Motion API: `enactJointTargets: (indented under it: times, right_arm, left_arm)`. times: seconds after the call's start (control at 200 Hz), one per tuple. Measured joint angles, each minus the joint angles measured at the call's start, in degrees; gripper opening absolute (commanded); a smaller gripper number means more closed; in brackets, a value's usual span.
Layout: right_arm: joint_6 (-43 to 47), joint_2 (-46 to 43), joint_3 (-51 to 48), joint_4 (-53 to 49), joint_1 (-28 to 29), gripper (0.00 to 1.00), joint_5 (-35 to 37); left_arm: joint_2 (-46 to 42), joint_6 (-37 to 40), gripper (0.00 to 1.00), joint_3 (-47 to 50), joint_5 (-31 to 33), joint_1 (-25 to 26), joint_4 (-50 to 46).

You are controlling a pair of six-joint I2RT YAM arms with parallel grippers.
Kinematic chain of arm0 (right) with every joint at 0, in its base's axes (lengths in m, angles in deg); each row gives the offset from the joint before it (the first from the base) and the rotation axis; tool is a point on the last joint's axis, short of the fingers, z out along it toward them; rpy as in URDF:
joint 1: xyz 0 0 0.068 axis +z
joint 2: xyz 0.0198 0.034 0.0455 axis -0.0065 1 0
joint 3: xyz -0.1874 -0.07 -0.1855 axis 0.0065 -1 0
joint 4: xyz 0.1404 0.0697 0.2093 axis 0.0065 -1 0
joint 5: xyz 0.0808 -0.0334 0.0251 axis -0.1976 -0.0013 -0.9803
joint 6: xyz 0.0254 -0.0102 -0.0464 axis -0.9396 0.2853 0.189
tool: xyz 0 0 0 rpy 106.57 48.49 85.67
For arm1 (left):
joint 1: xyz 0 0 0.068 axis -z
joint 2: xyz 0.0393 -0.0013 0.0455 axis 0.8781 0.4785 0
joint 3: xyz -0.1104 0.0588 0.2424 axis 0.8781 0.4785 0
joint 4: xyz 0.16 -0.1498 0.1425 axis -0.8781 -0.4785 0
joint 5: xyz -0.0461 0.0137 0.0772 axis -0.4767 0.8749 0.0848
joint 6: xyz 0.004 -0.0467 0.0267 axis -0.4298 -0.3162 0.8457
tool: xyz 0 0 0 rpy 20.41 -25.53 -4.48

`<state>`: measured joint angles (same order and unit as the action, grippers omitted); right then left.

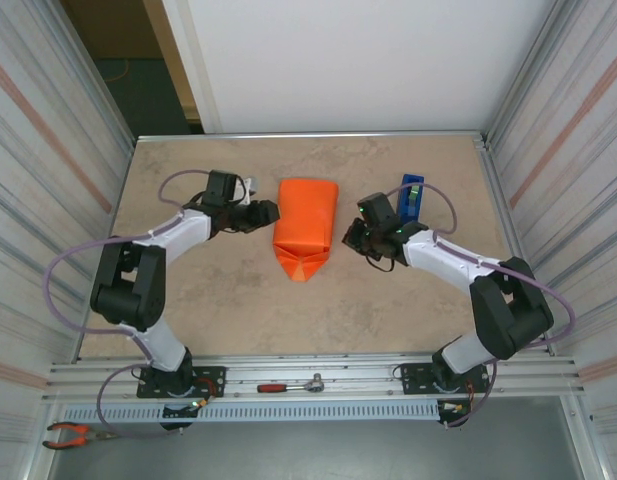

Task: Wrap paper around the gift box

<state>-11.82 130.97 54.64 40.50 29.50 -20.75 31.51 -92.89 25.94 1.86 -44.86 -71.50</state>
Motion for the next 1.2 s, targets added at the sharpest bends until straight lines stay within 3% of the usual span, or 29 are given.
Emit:
enactJointTargets:
  times: [0.406, 0.706, 0.957, 1.202]
  right_arm:
    - [3.6, 12.8, 9.4, -0.2, -1.4, 0.0, -6.6]
    - [3.7, 15.0, 11.8, -0.6, -1.5, 0.0, -6.7]
    - [3.7, 10.1, 8.0, -0.5, -1.8, 0.0, -6.4]
    - [3.5, -0.3, -1.7, 0.6, 0.1, 0.0, -4.8]
  left_arm:
    - [2.9, -0.4, 0.42, -0.1, -3.5, 2.3, 1.2]
    - [-1.3, -3.3, 0.42, 7.0, -0.3, 3.7, 6.8]
    - [-6.4, -3.3, 0.51, 8.5, -0.3, 4.0, 4.2]
    - [-14.9, -1.2, 0.82, 10.1, 1.6, 3.4, 2.5]
